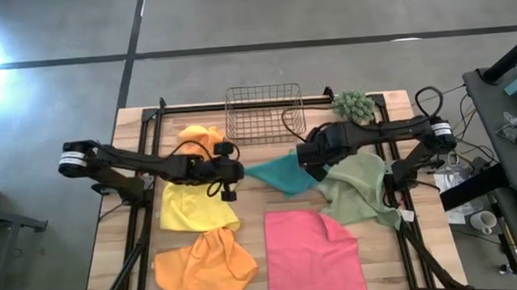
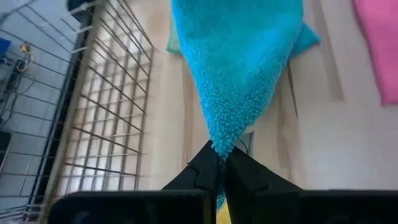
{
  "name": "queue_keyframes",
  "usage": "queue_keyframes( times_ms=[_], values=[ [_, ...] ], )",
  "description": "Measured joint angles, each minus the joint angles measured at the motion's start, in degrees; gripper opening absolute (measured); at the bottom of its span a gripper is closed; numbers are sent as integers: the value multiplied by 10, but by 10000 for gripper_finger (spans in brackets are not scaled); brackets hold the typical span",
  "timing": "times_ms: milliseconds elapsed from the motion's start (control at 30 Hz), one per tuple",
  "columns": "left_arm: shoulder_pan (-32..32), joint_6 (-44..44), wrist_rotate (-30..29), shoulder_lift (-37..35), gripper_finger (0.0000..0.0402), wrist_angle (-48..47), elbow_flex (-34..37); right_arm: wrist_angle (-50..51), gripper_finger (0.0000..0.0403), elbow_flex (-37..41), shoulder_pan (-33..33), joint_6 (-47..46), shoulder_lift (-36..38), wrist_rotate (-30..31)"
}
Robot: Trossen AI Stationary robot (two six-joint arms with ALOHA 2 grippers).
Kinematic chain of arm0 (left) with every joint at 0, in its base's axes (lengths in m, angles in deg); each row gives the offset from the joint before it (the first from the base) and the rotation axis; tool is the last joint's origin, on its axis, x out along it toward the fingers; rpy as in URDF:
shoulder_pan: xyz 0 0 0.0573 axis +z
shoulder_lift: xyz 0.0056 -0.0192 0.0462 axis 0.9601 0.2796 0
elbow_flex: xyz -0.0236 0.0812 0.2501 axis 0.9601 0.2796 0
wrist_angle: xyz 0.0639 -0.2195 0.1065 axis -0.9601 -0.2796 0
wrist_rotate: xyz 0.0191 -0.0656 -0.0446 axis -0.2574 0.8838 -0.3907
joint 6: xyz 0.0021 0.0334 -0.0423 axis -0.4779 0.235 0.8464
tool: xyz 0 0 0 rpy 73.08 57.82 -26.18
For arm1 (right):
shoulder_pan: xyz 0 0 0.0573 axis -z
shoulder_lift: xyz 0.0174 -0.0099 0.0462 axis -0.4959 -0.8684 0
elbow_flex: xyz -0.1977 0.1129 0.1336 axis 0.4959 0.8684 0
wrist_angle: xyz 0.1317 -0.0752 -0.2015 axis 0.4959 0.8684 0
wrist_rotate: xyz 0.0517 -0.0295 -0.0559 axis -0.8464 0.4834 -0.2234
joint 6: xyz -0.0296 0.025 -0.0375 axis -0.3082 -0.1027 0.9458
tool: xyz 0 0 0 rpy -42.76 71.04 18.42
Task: Fold microfiber towels
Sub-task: Fold the blue microfiber cloth
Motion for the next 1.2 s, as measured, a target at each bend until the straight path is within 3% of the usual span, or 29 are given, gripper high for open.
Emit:
queue_keyframes(
  times_ms=[167, 533, 633, 733, 933, 1200],
  values=[
    [0, 6, -2, -35, 0, -5, -9, 0, 23, -14, 29, 44, 2, -6],
    [2, 52, -9, -35, 0, -136, -108, -9, 129, -68, 51, 165, 3, -33],
    [2, 55, -13, -35, 0, -145, -117, -57, 136, -74, 30, 192, 6, -95],
    [3, 65, -46, -35, 0, -164, -119, -129, 134, -63, -11, 216, 6, -117],
    [9, 78, -67, -34, 0, -184, -111, -265, 128, -32, -83, 238, -4, -101],
    [14, 81, -66, -27, 0, -187, -107, -370, 140, 27, -129, 233, -49, -69]
  ],
)
